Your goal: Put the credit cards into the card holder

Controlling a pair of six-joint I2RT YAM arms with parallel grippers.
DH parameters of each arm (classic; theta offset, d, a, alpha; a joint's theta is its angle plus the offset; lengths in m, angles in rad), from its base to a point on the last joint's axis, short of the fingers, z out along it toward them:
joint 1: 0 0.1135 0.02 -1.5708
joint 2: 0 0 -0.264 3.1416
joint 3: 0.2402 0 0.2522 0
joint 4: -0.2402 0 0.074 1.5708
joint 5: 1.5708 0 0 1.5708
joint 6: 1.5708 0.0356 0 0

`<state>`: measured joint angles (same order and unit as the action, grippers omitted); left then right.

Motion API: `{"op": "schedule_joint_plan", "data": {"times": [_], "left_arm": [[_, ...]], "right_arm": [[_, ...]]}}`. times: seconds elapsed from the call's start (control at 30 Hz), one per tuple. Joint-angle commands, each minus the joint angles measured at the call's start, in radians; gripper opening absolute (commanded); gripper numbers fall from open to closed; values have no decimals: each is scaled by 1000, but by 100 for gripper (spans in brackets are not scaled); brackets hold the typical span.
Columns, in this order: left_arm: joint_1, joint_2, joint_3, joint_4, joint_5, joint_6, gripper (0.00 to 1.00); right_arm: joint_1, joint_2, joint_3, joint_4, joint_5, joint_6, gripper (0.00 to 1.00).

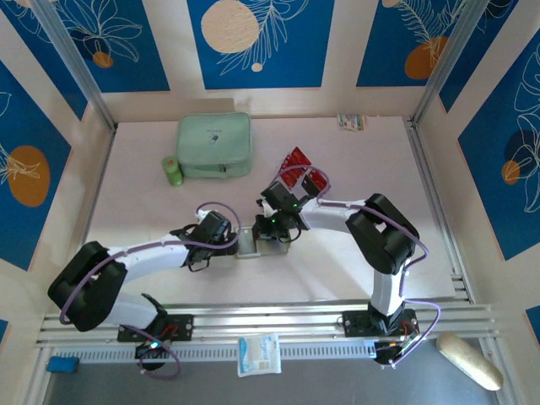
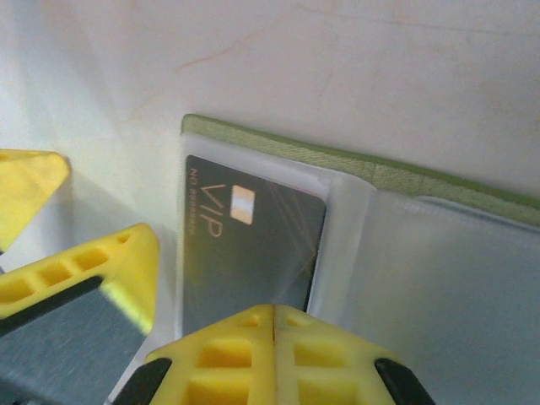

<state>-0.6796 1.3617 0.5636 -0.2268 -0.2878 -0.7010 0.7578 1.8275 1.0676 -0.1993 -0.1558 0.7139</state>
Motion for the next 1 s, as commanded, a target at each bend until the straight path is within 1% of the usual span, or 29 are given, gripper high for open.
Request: {"op": "schedule_joint_plan", "data": {"times": [0.0,0.17,0.33,0.77,0.97], "left_arm": [[21,-26,38,-70,12,-4,100],[38,-36,59,-90,13,-2,99],[53,-29,66,-94,31,0,100],[68,94,110,-67,81,37,100],[68,115,110,-56,88,41,100]], "right_arm": [[-8,-66,5,-59,12,7,0],[-8,-77,19,-109,41,-19,0],[-8,-42,49,-159,64,-45,0],[5,21,68,-158,65,-45,0],[4,37,79,-154,59,-48,0]]}}
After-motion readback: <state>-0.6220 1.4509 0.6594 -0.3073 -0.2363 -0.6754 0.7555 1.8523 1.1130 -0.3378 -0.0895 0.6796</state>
